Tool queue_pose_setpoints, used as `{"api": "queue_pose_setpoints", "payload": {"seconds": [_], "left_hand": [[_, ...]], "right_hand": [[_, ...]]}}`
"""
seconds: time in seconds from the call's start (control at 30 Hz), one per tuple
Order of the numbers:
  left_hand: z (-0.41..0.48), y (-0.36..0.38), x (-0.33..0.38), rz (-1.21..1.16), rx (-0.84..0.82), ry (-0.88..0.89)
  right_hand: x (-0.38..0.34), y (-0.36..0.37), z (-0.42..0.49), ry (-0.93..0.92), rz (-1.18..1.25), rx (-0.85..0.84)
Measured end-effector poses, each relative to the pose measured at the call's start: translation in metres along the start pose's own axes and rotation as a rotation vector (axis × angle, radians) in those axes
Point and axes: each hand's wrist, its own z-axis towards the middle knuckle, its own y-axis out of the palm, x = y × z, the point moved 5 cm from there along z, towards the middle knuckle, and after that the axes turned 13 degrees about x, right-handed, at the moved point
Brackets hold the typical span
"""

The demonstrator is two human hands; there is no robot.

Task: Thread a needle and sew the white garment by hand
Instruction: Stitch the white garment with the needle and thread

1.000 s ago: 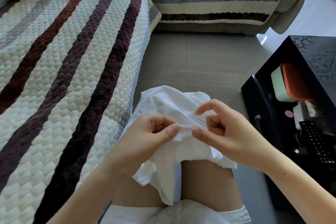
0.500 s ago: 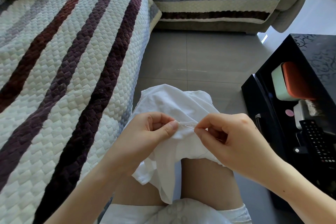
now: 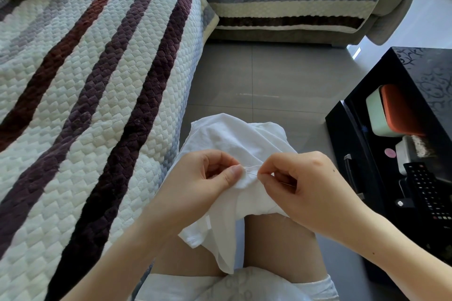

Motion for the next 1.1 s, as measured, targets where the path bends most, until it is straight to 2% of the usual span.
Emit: {"api": "queue_pose_setpoints", "payload": {"seconds": [0.13, 0.3, 0.5, 0.83, 1.1], "left_hand": [[-0.003, 0.005, 0.005, 0.052, -0.032, 0.065], [-0.001, 0.000, 0.001, 0.003, -0.017, 0.005], [0.000, 0.001, 0.000, -0.025, -0.012, -0.038], [0.000, 0.005, 0.003, -0.135, -0.110, -0.089], [-0.001, 0.011, 0.000, -0.259, -0.166, -0.191]], "right_hand": [[-0.003, 0.006, 0.002, -0.011, -0.046, -0.018], [0.004, 0.000, 0.002, 0.058, 0.059, -0.021], [0.008, -0.002, 0.003, 0.161, 0.275, -0.066], [0.027, 0.010, 0.002, 0.448, 0.692, -0.154], [0.025, 0.018, 0.002, 0.494, 0.855, -0.193]]}}
